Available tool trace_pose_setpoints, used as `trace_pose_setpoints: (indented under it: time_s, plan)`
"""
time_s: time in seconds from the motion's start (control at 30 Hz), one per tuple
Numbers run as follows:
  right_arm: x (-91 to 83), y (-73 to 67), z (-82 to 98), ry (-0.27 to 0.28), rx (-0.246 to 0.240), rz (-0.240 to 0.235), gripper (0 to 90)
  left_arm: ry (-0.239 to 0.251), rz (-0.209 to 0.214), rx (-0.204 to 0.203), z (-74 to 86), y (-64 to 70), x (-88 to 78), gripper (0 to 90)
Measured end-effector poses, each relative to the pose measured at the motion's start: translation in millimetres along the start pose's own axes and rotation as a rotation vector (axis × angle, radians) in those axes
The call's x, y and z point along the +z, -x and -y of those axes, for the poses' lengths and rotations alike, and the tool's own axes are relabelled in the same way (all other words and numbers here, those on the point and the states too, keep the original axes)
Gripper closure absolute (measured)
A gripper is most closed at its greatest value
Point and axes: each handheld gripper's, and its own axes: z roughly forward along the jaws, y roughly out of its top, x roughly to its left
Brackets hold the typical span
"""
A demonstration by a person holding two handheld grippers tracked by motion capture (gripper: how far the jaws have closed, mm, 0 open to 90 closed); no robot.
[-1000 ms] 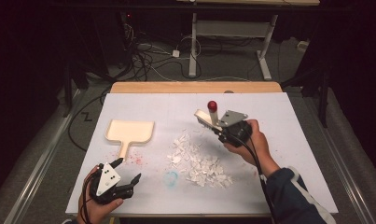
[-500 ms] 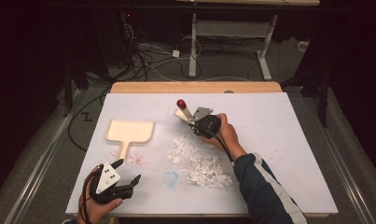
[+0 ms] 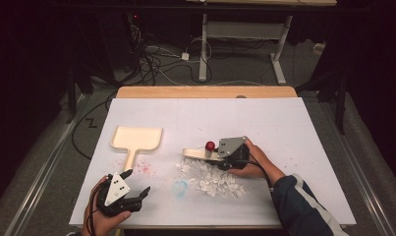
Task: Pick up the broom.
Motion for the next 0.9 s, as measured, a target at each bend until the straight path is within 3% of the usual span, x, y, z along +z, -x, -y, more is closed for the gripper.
trace_pose_setpoints:
  time_s: [0.07, 0.13, 0.23, 0.27, 0.4, 0.53, 0.67, 0.77, 0.83, 0.9]
  plan:
    - [-12.2, -4.7, 2.1, 0.020, -0.011, -0.020, 67.6, 0.003, -0.001, -0.001, -0.3, 0.6, -0.6, 20.3]
    - [-22.6, -8.1, 2.5, 0.023, -0.024, -0.008, 67.8, 0.002, 0.000, 0.000, -0.6, 1.0, -0.6, 20.3]
    - [-34.0, -7.9, 0.8, 0.035, -0.015, 0.052, 67.8, -0.001, 0.005, -0.001, -1.1, 1.2, 0.1, 20.8]
    - [-35.9, -6.1, 0.2, 0.045, -0.007, 0.050, 67.8, -0.001, 0.005, -0.001, -1.3, 1.4, 0.2, 20.8]
    - [-38.4, 9.3, -4.7, 0.054, 0.047, 0.128, 67.8, 0.001, 0.008, -0.002, -2.0, 1.4, 0.7, 20.8]
    - [-24.8, 32.5, -7.2, 0.003, 0.119, 0.243, 67.8, -0.001, 0.014, -0.001, -2.0, 1.3, 2.1, 20.8]
    - [-2.6, 55.5, -7.5, -0.091, 0.178, 0.373, 67.8, -0.008, 0.026, 0.002, -1.8, 1.2, 3.8, 21.7]
    - [14.3, 68.3, -6.8, -0.150, 0.185, 0.427, 67.8, -0.008, 0.036, 0.005, -1.7, 1.2, 4.8, 21.7]
    - [26.0, 72.7, -5.4, -0.187, 0.186, 0.412, 67.8, -0.010, 0.038, 0.008, -1.5, 0.7, 5.4, 21.7]
    - [33.6, 72.1, -7.1, -0.167, 0.187, 0.390, 67.8, -0.007, 0.041, 0.005, -1.2, 0.2, 5.3, 21.7]
